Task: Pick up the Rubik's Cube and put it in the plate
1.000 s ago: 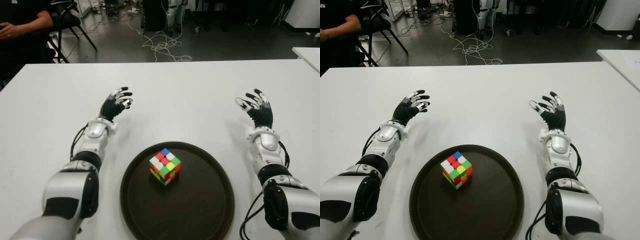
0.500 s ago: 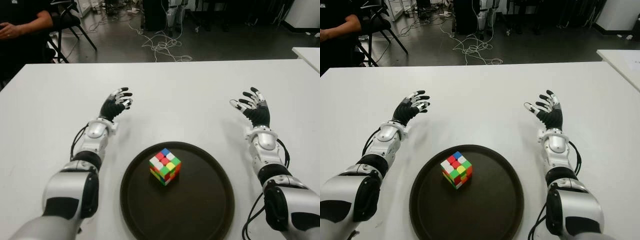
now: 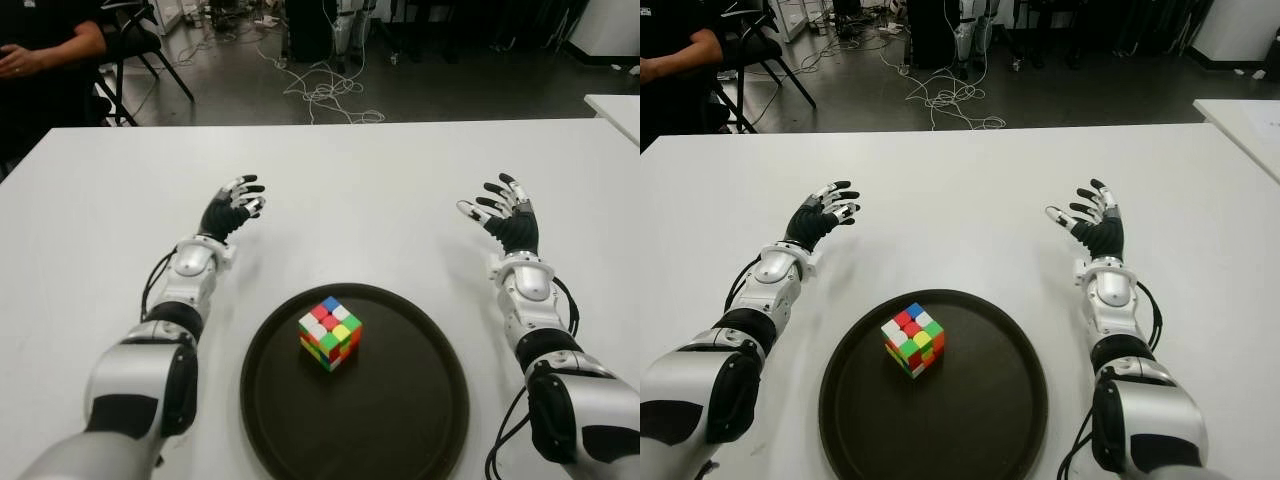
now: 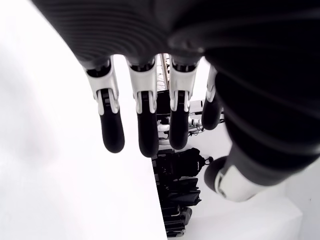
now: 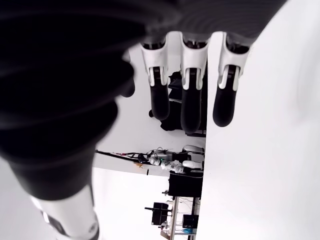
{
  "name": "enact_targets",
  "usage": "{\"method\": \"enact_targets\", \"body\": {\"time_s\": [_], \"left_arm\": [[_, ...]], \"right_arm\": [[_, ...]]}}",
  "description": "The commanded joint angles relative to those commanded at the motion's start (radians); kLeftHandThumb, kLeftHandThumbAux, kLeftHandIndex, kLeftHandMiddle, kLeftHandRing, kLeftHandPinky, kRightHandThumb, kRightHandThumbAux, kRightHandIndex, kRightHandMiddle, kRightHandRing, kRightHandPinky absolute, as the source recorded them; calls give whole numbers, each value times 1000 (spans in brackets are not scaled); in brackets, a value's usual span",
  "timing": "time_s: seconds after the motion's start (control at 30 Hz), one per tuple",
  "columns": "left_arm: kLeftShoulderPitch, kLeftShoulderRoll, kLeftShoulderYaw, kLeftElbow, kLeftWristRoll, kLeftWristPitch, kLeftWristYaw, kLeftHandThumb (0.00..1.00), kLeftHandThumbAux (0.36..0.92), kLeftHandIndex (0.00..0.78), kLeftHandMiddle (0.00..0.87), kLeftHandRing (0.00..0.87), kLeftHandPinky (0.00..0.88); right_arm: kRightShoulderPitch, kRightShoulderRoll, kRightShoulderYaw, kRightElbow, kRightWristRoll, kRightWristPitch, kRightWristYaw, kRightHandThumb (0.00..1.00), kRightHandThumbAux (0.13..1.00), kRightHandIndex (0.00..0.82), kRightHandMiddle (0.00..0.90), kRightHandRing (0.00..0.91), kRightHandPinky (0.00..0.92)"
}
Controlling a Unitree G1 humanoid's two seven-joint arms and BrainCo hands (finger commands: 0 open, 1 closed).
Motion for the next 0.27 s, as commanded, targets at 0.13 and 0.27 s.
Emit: {"method": "enact_targets", "body": {"time_s": [0.13, 0.27], "left_arm": [[1, 0, 0, 0, 0, 0, 3, 31, 736, 175, 236, 242, 276], [1, 0, -1, 0, 2, -3, 8, 35, 732, 177, 239, 242, 274]], "right_arm": [[11, 8, 13, -13, -10, -23, -22, 29, 830, 131, 230, 261, 311], [22, 15, 32, -24, -40, -59, -73, 31, 830, 139, 239, 264, 304]]}}
